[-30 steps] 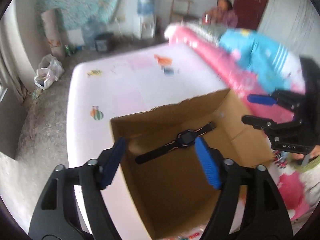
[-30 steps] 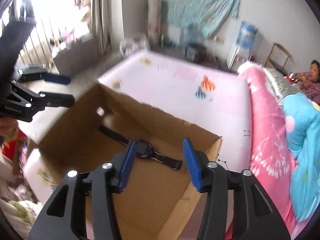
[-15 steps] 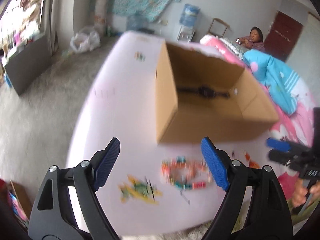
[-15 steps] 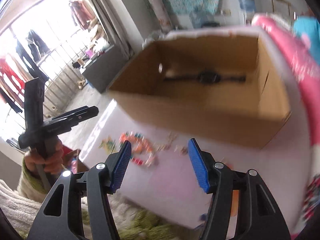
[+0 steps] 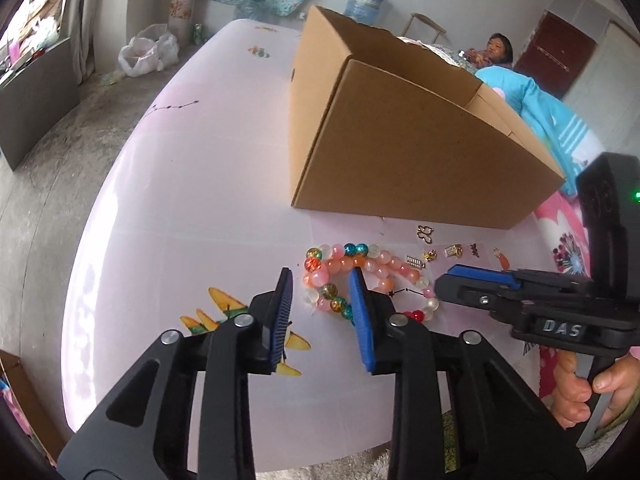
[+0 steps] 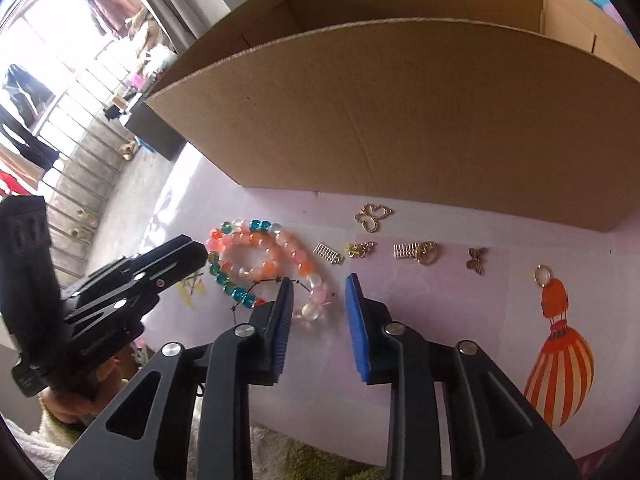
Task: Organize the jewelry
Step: 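Open both grippers and withdraw them from the box toward the bracelets, then close the right gripper on the teal and red beaded bracelet, then lift the beaded bracelet with the right gripper and lower it into the box, then open the right gripper and withdraw it from the box toward the orange bracelet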
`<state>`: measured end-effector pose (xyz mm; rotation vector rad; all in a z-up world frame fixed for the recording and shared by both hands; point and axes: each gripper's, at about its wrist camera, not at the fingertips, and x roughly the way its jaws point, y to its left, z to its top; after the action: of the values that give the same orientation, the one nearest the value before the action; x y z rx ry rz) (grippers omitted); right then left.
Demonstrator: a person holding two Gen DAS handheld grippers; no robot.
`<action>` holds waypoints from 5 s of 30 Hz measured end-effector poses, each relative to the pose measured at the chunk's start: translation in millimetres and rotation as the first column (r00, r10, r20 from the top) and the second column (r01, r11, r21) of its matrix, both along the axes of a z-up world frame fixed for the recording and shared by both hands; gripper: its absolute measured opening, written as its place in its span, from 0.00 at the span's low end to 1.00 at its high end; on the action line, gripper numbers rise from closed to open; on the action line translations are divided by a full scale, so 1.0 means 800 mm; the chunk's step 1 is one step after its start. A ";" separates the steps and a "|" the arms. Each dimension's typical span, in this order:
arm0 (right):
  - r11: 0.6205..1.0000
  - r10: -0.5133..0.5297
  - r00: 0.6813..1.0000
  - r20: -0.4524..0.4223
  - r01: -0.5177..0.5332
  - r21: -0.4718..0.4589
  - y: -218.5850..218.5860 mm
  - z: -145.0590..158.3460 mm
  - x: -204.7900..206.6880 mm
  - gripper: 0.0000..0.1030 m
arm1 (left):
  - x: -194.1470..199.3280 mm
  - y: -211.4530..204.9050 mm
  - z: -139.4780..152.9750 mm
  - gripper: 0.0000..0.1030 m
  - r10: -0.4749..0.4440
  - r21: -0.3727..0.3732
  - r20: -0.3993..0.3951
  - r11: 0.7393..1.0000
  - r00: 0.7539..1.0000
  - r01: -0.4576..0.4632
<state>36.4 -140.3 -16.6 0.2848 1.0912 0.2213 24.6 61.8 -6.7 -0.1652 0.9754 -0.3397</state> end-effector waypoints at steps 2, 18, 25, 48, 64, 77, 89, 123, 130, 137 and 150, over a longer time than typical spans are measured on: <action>1.000 0.008 1.000 -0.011 -0.008 -0.029 0.006 -0.003 0.002 0.20 | 0.002 -0.006 -0.001 0.21 -0.014 0.015 0.001 1.000 1.000 0.014; 0.987 0.038 0.999 0.027 -0.033 -0.159 0.037 -0.005 0.005 0.11 | 0.029 -0.018 -0.020 0.18 -0.038 0.057 -0.066 0.998 0.997 0.042; 0.989 0.034 0.999 0.034 -0.029 -0.144 0.033 -0.006 0.000 0.11 | 0.016 -0.026 -0.005 0.12 -0.061 0.132 0.024 0.990 0.998 0.057; 0.991 0.029 0.997 0.065 -0.020 -0.134 0.032 -0.009 -0.004 0.10 | 0.043 -0.020 -0.020 0.08 -0.037 0.030 -0.053 0.999 0.998 0.039; 0.998 0.004 0.994 0.112 0.004 -0.071 0.006 0.007 -0.031 0.10 | -0.009 -0.042 0.028 0.08 -0.101 0.111 0.097 0.990 0.990 0.090; 1.000 0.014 0.967 0.256 -0.010 -0.017 -0.019 0.088 -0.062 0.10 | -0.032 -0.058 0.112 0.08 -0.148 0.047 0.232 0.989 0.961 0.141; 0.998 0.049 0.915 0.401 -0.061 0.016 -0.055 0.187 0.004 0.10 | 0.049 -0.086 0.196 0.08 -0.196 0.042 0.337 0.980 0.921 0.193; 0.976 0.100 0.951 -0.293 -0.038 0.213 -0.086 0.020 0.244 0.11 | 0.194 -0.097 0.089 0.09 -0.229 0.348 -0.052 0.908 0.972 0.233; 0.980 0.069 0.972 -0.225 -0.024 0.196 -0.103 0.048 0.234 0.22 | 0.186 -0.076 0.116 0.20 -0.187 0.307 0.009 0.935 0.982 0.176; 0.988 0.036 0.999 0.004 -0.036 0.151 -0.129 0.127 0.183 0.42 | 0.139 -0.040 0.147 0.55 -0.108 0.231 0.102 0.969 0.989 0.082; 0.948 -0.084 0.984 0.158 0.030 0.318 -0.165 0.120 0.011 0.57 | 0.089 0.004 0.091 0.78 0.037 -0.051 0.001 0.998 0.999 -0.037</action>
<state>44.9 -272.6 79.1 0.5730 0.8748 0.3622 95.6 65.0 65.9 -0.2289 0.9612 -0.3307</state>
